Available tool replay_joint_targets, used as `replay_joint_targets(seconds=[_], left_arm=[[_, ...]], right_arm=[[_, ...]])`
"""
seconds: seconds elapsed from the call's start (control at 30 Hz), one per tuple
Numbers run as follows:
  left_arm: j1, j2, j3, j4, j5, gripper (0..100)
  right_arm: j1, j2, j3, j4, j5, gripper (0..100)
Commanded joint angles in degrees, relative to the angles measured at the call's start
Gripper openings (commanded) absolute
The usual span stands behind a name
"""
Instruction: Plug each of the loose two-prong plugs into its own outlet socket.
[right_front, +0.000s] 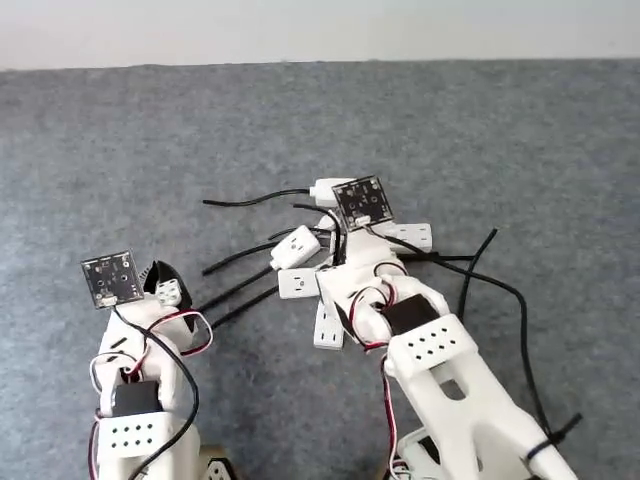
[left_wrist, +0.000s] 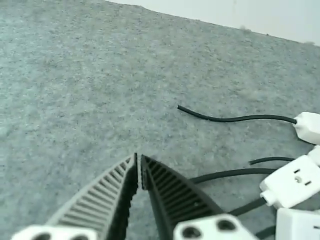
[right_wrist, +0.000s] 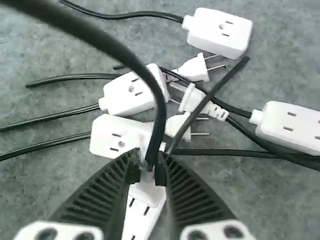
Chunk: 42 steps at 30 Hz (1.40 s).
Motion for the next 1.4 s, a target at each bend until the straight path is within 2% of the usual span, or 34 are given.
replay_joint_targets(seconds=[0.0, 0.4, 0.63, 0.9, 1.13, 1.37], left_arm=[[-0.26, -0.79, -0.57, -0.09, -0.53, 1], [-0.26, -0.79, -0.4, -0.88, -0.62, 1], [-0.26, -0.62, 0.66, -2.99, -0.62, 1], [-0.26, -0.44, 0.66, -2.81, -0.62, 2], [0.09, -0.44, 0.48, -1.76, -0.62, 2], [0.18, -0.44, 0.31, -0.97, -0.62, 2]], right_arm=[[1.01, -0.4, 0.09, 0.48, -0.26, 0.8], [0.48, -0.75, -0.09, 1.8, 0.18, 0.8], [1.19, -5.85, -0.09, 4.53, 0.44, 0.8], [14.02, -0.66, -5.98, 13.05, 3.87, 0.8], [19.03, 9.01, -7.38, 18.24, 9.49, 0.8], [23.96, 11.03, -7.56, 19.91, 12.75, 1.4]])
